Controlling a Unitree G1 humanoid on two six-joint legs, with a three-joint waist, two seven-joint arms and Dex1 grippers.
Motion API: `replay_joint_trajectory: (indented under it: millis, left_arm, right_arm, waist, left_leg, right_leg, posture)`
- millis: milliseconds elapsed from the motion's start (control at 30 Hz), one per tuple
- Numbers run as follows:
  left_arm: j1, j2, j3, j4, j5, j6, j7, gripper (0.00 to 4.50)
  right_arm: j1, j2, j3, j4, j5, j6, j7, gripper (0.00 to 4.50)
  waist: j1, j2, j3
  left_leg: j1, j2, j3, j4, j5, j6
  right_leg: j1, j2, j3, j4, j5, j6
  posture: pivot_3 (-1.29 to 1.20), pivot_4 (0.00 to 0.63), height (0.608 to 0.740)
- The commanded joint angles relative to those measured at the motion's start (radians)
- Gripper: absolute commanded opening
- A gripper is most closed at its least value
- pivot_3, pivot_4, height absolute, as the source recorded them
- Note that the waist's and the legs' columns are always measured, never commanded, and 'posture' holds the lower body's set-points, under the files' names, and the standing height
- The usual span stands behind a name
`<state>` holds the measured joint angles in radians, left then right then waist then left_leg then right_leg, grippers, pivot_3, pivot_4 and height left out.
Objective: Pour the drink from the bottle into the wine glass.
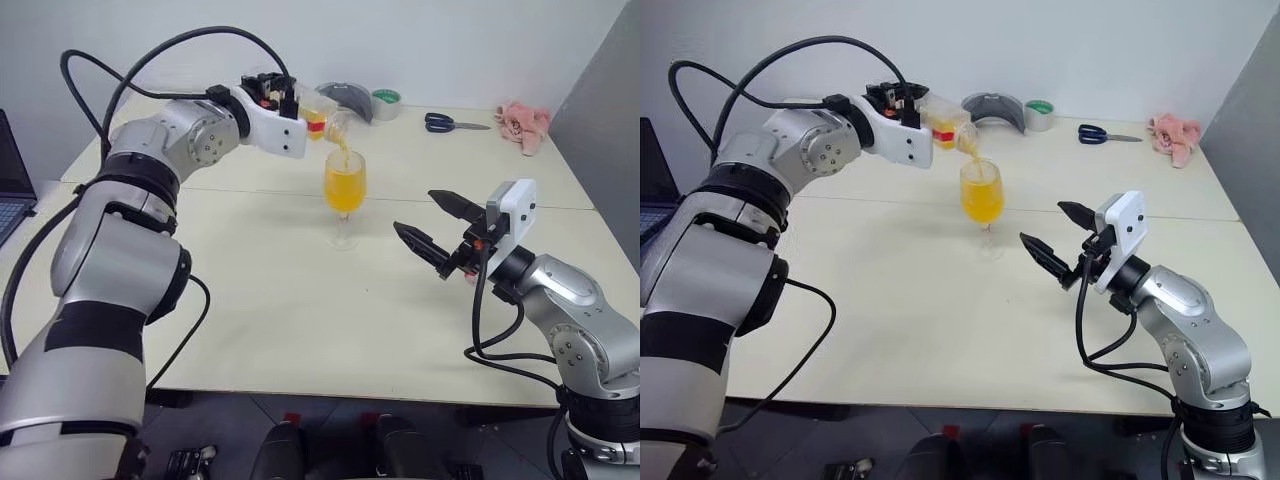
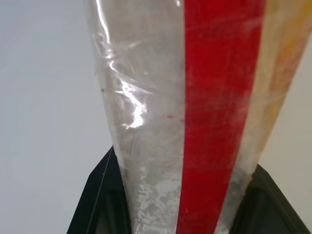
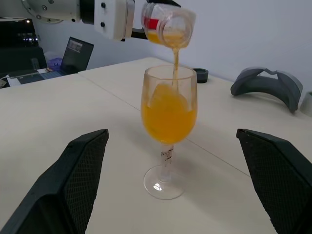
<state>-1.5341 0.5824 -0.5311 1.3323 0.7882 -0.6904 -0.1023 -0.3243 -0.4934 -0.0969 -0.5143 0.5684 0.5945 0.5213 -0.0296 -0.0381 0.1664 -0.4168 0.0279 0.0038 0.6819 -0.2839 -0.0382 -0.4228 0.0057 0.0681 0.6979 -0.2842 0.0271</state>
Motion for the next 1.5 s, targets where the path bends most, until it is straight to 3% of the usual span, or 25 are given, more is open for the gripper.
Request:
replay_joint_trajectory:
  millis: [33,233,533,700,900,1100,1500]
  left_arm:
    - [0.001,-0.011,0.062,-0.025,-0.078,0.005,-0.033,1.77]
    - [0.017,-0.036,0.148,-0.045,-0.196,0.016,-0.116,1.77]
    - [0.105,-0.081,0.438,-0.152,-0.539,0.202,-0.249,1.77]
    - [0.296,-0.126,0.562,-0.334,-0.682,0.388,-0.23,1.77]
    - [0.593,-0.267,0.702,-0.712,-0.854,0.649,-0.102,1.77]
    - [0.735,-0.343,0.734,-0.872,-0.906,0.762,-0.021,1.77]
    - [0.871,-0.371,0.715,-0.876,-0.88,0.728,0.006,1.77]
  right_arm:
    - [-0.013,-0.002,-0.008,-0.014,-0.004,-0.022,-0.002,4.5]
    - [-0.013,-0.009,-0.001,-0.013,-0.01,-0.025,0.009,4.5]
    - [-0.013,-0.028,-0.003,-0.03,0.0,-0.015,0.042,4.5]
    - [0.012,-0.062,-0.005,-0.057,0.006,-0.009,0.068,4.5]
    - [0.08,-0.102,0.003,-0.13,0.051,-0.003,0.132,4.5]
    - [0.115,-0.135,0.009,-0.139,0.059,-0.022,0.19,4.5]
    - [0.073,-0.125,0.016,-0.13,0.064,0.007,0.154,4.5]
  waist:
    - [-0.001,0.0,0.0]
    - [-0.001,0.0,0.0]
    - [-0.002,0.001,0.0]
    - [-0.003,0.002,-0.001]
    - [0.001,0.002,-0.001]
    - [0.001,0.002,-0.002]
    - [-0.001,0.002,-0.002]
  left_leg:
    - [0.0,0.0,0.0,0.0,0.0,0.0]
    - [0.0,0.0,0.0,0.001,0.0,0.0]
    - [0.0,0.0,0.0,0.002,0.0,0.0]
    - [0.001,0.002,-0.001,0.005,0.0,0.0]
    - [-0.001,0.003,-0.004,0.015,0.0,0.001]
    - [0.001,0.0,-0.004,0.017,0.001,0.003]
    - [0.009,0.0,-0.005,0.016,0.001,0.003]
  right_leg:
    - [0.0,0.0,0.0,0.0,0.0,0.0]
    - [0.0,0.0,0.0,0.001,0.0,0.0]
    - [0.001,0.0,0.0,0.001,0.0,0.0]
    - [0.001,0.0,0.0,0.005,0.0,0.0]
    - [0.001,-0.007,-0.001,0.013,-0.001,0.002]
    - [0.003,-0.006,0.0,0.016,-0.001,0.002]
    - [0.012,-0.005,-0.001,0.014,-0.001,0.002]
  posture:
    - [0.0,0.15,0.74]
    - [0.0,0.15,0.74]
    - [0.0,0.15,0.74]
    - [0.0,0.15,0.74]
    - [0.0,0.15,0.74]
    - [0.0,0.15,0.74]
    - [0.0,0.15,0.74]
